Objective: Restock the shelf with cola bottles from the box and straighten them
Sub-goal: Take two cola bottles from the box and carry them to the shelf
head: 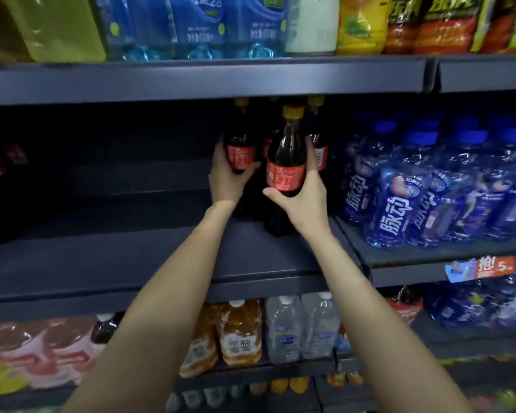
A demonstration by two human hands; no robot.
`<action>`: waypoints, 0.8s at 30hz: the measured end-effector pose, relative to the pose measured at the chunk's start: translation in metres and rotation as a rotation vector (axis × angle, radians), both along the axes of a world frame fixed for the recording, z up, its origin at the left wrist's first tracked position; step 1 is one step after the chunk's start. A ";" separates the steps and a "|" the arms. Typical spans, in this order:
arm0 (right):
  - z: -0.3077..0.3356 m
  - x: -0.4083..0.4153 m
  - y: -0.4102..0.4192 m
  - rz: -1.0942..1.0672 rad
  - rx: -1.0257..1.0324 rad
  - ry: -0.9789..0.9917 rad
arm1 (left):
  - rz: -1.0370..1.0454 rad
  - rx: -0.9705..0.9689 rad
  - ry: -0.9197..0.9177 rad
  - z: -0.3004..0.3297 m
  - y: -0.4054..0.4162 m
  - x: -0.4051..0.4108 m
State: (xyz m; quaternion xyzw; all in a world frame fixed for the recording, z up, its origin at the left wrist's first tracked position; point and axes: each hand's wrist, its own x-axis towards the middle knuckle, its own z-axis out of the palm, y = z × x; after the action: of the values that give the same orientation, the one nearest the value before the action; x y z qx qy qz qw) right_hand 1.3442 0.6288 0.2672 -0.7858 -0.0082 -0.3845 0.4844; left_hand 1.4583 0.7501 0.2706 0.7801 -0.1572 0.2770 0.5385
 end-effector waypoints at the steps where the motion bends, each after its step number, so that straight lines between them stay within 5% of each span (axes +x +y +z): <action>1: -0.004 0.002 0.002 -0.017 -0.026 0.037 | -0.022 -0.008 0.003 -0.004 0.002 0.004; 9: -0.013 0.023 0.012 -0.150 -0.100 0.152 | 0.045 0.185 0.003 -0.020 0.015 0.007; 17: -0.018 0.025 0.025 -0.290 -0.245 0.258 | 0.027 0.047 0.084 -0.015 0.000 0.025; 24: -0.013 -0.013 0.020 -0.172 -0.249 0.507 | -0.061 0.256 0.399 -0.010 0.019 -0.011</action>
State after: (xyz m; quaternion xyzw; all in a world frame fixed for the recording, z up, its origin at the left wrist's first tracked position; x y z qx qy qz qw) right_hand 1.3314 0.6489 0.2540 -0.9079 0.1329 -0.2116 0.3366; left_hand 1.4472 0.7691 0.2601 0.8762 -0.1050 0.0788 0.4638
